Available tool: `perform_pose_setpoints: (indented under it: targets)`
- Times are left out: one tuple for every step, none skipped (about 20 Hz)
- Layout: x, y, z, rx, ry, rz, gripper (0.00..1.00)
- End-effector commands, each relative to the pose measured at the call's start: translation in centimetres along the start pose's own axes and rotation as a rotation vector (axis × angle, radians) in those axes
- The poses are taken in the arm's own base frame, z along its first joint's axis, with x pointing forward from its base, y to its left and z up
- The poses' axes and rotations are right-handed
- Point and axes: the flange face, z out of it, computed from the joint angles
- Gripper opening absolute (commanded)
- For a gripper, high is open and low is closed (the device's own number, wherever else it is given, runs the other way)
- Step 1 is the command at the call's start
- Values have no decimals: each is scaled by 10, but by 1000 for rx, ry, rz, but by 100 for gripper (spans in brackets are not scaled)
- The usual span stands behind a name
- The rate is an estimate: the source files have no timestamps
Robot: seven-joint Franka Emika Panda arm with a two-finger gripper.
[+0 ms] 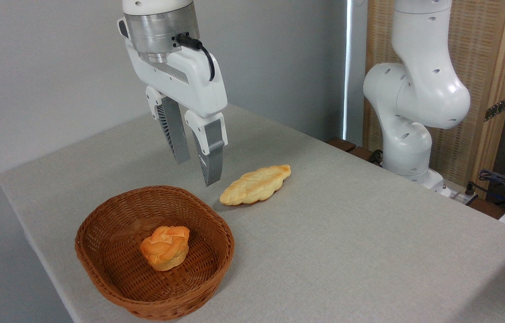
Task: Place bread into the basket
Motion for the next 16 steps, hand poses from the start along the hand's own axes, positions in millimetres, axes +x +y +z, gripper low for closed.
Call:
perform_pose_setpoints:
  targets:
    - [-3,2,-4,-9,13,5,100]
    - [-3,2,-2,-14,8,3,100]
    - [-4,4,0,-23,-2,6,100]
    - [-4,5,1,-29,-7,8,100]
    - [-5,6,4,-33,-11,7,100]
    - [-5,7,4,-35,-12,6,100]
    - [-7,9,6,-37,-14,6,100]
    - [-7,10,8,-44,-19,5,100]
    - [-9,11,10,-45,-22,5,100]
    - [-10,13,10,-47,-22,5,100]
    - [-10,16,13,-52,-26,14,100]
    - [-9,22,11,-50,-22,31,100]
    - [-9,24,15,-51,-23,36,100]
    - [-11,25,17,-55,-26,38,100]
    - [-14,28,17,-54,-25,38,100]
    - [-17,30,20,-54,-23,36,100]
